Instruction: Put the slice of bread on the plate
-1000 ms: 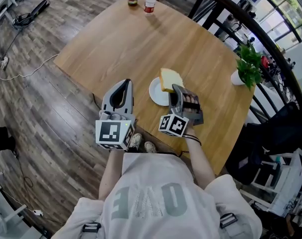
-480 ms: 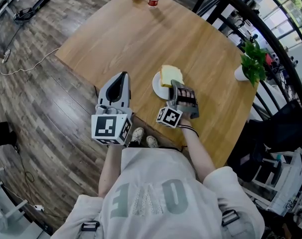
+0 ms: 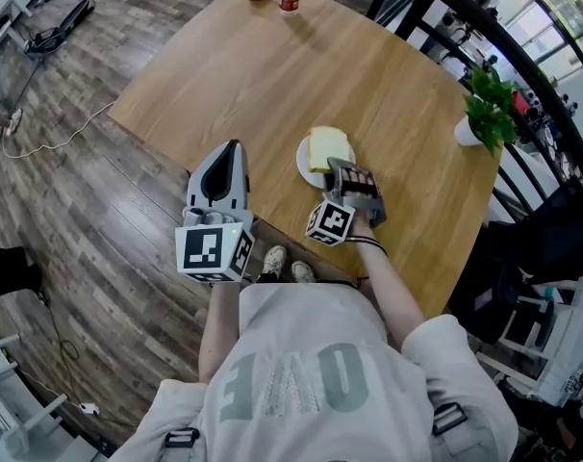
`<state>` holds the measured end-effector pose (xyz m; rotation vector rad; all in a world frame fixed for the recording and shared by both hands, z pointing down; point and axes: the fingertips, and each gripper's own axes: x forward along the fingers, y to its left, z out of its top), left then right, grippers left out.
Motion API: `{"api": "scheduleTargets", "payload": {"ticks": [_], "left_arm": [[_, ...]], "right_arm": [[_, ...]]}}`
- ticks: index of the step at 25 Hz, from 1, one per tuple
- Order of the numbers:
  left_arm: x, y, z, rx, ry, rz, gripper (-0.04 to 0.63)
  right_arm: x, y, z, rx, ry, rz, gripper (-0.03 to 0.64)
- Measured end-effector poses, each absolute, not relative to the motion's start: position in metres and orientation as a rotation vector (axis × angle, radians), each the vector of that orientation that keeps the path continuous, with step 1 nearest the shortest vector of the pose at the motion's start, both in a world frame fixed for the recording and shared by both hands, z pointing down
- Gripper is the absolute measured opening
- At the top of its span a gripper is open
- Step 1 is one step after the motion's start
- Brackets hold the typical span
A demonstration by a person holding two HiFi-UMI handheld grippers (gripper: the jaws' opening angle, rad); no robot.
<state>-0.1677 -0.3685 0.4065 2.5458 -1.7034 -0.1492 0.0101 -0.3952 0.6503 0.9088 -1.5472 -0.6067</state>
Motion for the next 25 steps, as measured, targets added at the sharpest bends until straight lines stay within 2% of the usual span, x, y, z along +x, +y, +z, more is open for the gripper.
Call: {"api": "scheduleTargets", "payload": {"ticks": [4, 6, 7, 12, 20, 25], "left_arm": [[-0.166, -0.368, 0.402, 2.559, -1.711, -0.154, 0.008], [-0.165, -0.366, 0.400, 2.566, -1.708, -0.161, 0.008], [-0.164, -0.366, 0.399, 2.569, -1.707, -0.163, 0.008], [-0.162, -0.364, 0.395, 2.584, -1.707, -0.172, 0.008], [-0.158, -0.363, 0.389, 2.593, -1.716, -0.182, 0.008], [-0.156, -0.363, 0.381, 2.611, -1.726, -0.183, 0.008]], "right_arm": [[0.010, -0.394, 0.653, 0.879, -1.608, -0.515, 0.114], [0.011, -0.389, 0.661, 0.851, -1.652, -0.427, 0.153], [0.011, -0.387, 0.664, 0.842, -1.673, -0.383, 0.196], [0.009, -0.381, 0.663, 0.802, -1.757, -0.283, 0.261], [-0.009, -0.375, 0.623, 0.695, -1.923, -0.214, 0.278], [-0.026, -0.404, 0.527, 1.020, -2.216, -0.116, 0.276]]}}
